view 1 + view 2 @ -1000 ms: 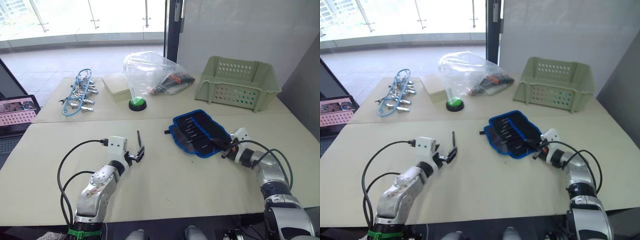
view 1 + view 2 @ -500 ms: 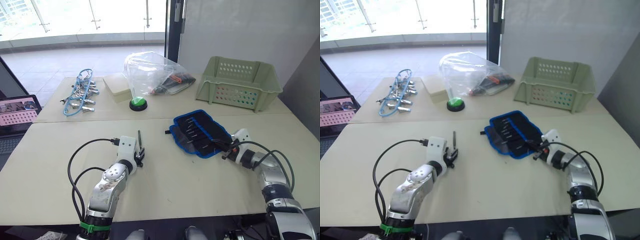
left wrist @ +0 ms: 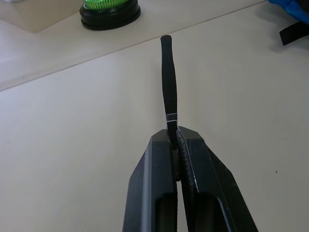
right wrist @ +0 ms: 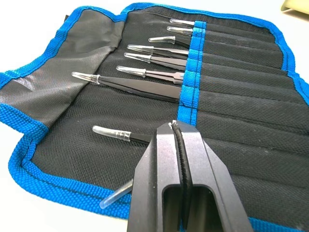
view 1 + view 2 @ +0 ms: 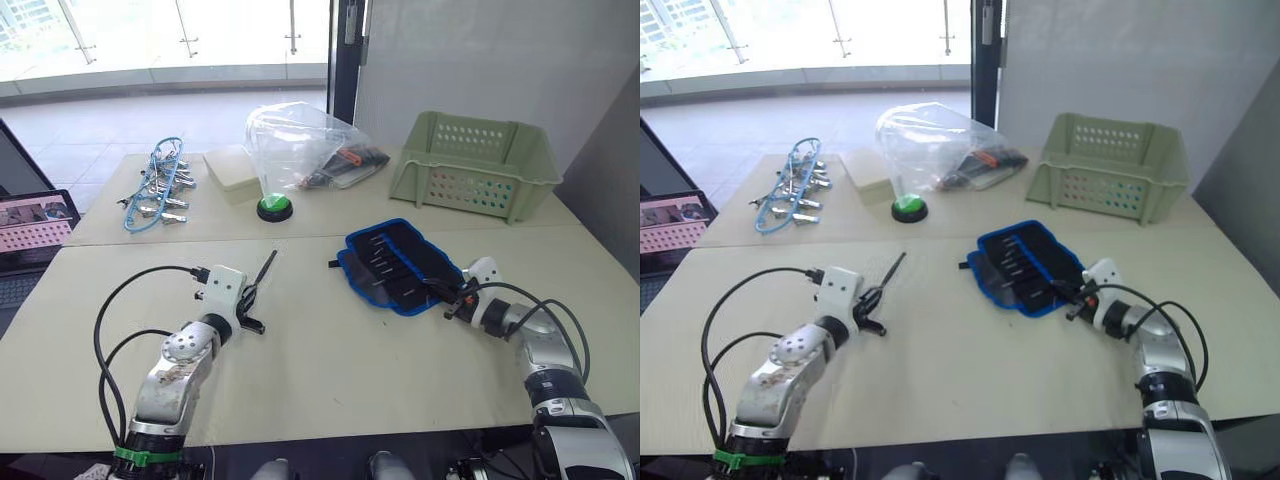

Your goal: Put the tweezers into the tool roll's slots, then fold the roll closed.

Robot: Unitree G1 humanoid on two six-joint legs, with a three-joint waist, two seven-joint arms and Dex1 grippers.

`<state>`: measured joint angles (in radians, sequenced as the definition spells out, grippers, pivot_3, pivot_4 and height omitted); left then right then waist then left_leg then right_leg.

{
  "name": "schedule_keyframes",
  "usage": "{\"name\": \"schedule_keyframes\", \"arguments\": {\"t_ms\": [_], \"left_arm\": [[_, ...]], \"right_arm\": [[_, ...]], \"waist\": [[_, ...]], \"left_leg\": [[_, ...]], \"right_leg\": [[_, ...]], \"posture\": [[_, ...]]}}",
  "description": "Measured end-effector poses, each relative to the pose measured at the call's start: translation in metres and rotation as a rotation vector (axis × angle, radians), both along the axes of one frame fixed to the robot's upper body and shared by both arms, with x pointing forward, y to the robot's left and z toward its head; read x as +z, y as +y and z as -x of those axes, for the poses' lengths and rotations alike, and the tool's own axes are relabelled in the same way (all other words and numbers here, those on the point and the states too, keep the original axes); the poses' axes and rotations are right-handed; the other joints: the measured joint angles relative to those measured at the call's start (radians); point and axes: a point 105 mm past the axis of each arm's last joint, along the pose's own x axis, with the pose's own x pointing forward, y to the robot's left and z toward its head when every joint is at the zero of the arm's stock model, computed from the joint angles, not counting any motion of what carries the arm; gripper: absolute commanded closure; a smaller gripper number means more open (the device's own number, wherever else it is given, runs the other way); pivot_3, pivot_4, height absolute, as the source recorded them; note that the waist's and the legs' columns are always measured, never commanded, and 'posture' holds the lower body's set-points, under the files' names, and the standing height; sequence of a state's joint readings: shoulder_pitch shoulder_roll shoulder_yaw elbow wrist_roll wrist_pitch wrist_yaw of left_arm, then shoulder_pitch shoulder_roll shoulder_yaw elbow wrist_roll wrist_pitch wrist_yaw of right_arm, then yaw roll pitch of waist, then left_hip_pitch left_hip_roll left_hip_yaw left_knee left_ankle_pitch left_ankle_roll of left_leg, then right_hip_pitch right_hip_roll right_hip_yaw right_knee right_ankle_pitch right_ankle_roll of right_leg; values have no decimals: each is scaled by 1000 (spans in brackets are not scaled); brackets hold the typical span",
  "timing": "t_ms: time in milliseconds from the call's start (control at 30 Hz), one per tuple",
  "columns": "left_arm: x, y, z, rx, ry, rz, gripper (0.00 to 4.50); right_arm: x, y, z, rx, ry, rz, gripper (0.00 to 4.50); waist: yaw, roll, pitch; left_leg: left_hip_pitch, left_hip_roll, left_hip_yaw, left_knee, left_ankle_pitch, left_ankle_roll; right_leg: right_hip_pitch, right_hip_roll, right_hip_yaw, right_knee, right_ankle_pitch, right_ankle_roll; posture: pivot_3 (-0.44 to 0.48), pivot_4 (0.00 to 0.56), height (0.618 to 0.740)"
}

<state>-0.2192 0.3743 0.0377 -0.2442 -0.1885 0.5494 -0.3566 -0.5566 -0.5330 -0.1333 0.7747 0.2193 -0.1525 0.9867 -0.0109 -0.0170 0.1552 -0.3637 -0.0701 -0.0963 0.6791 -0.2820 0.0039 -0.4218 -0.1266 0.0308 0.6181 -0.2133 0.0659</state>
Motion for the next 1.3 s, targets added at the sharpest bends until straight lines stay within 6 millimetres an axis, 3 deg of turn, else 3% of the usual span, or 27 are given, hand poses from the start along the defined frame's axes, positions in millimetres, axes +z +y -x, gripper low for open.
{"name": "schedule_keyframes", "arguments": {"t_ms": [133, 300, 400, 567, 633, 833, 1300], "left_arm": [[26, -23, -3, -196, -48, -8, 4466], [40, -57, -5, -392, -54, -45, 4466], [40, -81, -7, -505, -17, -87, 4466], [37, -142, -12, -702, 68, -137, 4466], [33, -156, -13, -735, 97, -156, 4466], [23, -182, -30, -735, 201, -221, 4466], [4, -187, -36, -721, 290, -265, 4466]], "right_arm": [[2, 0, 1, -2, -9, -6, 4500], [7, -1, 2, -9, -28, -18, 4500], [8, -4, 3, -7, -27, 28, 4500], [7, -5, 3, -23, -31, 40, 4500], [7, -4, 3, -25, -34, 41, 4500], [4, -5, 5, -49, -35, 43, 4500], [3, -4, 6, -59, -40, 39, 4500]], "waist": [[-1, 0, 0], [-4, 0, 0], [-3, 0, 0], [-2, 0, 0], [-7, 0, 0], [-10, 0, 0], [-7, 0, 0]], "left_leg": [[-1, 0, 0, 0, 0, 0], [-2, 0, 0, 0, 0, 0], [-3, 0, 0, 0, 0, 0], [-4, -1, 0, 1, 0, 0], [-4, 0, 0, 1, 0, 0], [-4, 0, 1, 1, 0, 0], [-5, 0, 1, 2, 0, 0]], "right_leg": [[-1, 0, 0, 0, 0, 0], [-2, 0, 0, 0, 0, 0], [-2, 0, 0, 0, 0, 0], [-2, 0, -1, -1, 1, 1], [-2, 0, -1, -2, 1, 1], [-2, 1, 0, -2, 1, 2], [-3, 1, 0, -2, 1, 2]], "posture": [[0, 150, 740], [0, 150, 740], [0, 150, 740], [0, 150, 740], [0, 150, 740], [0, 150, 740], [0, 150, 740]]}}
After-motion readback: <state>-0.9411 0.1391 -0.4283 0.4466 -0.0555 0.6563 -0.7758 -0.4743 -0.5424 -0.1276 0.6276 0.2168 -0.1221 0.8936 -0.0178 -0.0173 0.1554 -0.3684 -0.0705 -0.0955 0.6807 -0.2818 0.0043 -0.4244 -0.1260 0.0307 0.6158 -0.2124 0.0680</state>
